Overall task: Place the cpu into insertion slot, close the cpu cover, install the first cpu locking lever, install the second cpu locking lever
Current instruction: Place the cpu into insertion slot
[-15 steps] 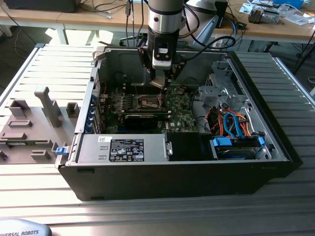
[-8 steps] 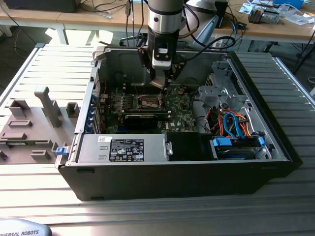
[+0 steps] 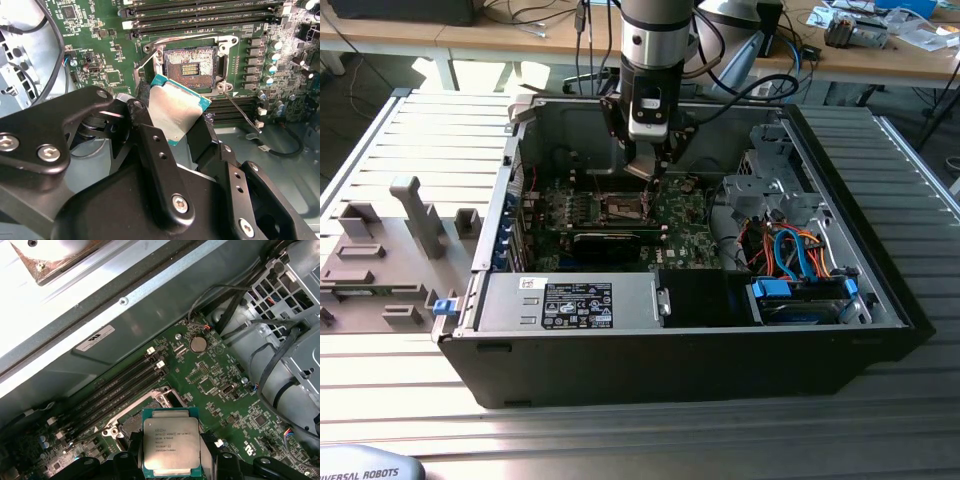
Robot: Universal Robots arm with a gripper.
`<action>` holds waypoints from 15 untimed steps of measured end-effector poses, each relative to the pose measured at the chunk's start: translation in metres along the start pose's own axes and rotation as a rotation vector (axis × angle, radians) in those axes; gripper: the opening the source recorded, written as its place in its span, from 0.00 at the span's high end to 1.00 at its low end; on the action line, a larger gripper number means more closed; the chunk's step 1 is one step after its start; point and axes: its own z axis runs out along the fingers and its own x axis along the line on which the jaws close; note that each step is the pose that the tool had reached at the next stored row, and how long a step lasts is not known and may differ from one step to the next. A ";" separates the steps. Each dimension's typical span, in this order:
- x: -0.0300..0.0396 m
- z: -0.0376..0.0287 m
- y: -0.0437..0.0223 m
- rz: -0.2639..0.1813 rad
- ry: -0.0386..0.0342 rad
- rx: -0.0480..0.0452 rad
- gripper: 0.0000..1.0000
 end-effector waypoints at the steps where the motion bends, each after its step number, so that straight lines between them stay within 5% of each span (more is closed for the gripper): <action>1: 0.0000 0.0000 0.0000 0.001 -0.0001 0.0001 0.46; 15: 0.0000 0.0008 -0.0001 0.011 -0.0010 -0.0001 0.46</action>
